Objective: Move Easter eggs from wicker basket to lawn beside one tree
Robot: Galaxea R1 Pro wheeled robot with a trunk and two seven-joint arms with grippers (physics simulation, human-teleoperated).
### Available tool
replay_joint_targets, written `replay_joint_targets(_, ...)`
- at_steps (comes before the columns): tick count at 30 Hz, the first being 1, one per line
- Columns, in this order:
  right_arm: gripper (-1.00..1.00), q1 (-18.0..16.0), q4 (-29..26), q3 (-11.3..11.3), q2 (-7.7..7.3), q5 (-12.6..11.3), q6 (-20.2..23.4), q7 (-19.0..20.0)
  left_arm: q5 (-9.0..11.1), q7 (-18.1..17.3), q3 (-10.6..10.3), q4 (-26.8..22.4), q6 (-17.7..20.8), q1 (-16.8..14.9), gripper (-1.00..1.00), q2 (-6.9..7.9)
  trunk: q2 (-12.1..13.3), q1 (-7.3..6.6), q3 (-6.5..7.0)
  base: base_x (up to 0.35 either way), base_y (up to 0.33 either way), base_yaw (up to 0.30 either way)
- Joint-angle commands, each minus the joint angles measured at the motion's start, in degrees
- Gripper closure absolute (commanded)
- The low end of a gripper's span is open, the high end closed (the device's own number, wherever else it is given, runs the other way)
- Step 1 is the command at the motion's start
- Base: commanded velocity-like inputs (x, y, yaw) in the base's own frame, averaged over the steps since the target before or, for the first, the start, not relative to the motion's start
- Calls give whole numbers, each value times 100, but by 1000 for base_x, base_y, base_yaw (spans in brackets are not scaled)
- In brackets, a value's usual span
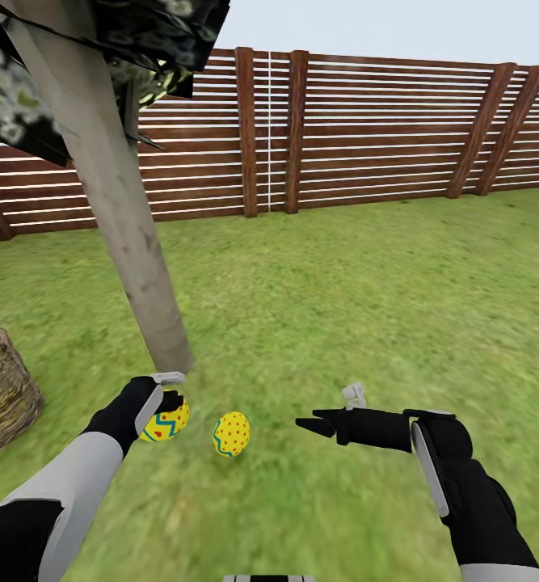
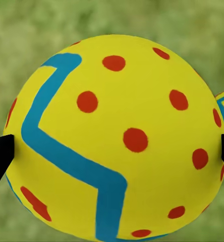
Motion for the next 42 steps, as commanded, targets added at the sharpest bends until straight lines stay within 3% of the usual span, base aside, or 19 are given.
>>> replay_joint_targets(1,-100,-3,-2,-4,1,-3,45,18,56,53,-28,-8,23,-3,100,5,-2,-1,-5,1,-18,0)
replay_joint_targets(13,-100,-3,-1,-4,2,-1,45,-3,66,53,-35,-17,-29,0,100,6,-2,-1,-5,0,-2,0)
replay_joint_targets(33,-100,-3,7,0,2,3,45,-15,109,53,-1,-38,-24,4,100,14,-25,43,-382,0,0,0)
replay_joint_targets(42,-100,-3,7,4,2,5,45,-15,96,53,-30,-87,-252,13,100,21,-37,66,-581,0,0,0)
